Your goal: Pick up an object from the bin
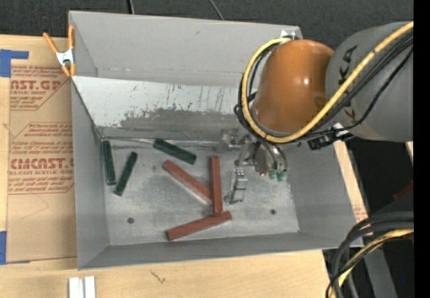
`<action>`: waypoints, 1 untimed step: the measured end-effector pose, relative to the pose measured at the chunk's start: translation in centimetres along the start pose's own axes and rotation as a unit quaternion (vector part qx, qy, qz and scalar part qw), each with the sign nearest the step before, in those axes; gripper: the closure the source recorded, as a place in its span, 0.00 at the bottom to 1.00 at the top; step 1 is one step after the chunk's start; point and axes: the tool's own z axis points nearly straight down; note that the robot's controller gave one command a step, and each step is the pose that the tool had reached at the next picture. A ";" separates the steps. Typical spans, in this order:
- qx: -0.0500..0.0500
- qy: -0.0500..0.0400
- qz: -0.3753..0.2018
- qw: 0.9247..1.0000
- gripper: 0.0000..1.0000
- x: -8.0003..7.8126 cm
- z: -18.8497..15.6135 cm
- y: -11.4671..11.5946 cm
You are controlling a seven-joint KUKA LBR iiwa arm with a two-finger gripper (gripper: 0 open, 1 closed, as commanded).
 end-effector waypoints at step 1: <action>0.000 0.001 0.053 0.999 0.00 -0.8 6.1 -0.4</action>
Offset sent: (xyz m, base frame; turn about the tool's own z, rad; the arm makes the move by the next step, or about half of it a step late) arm 0.0040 0.0327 -0.1317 -0.1174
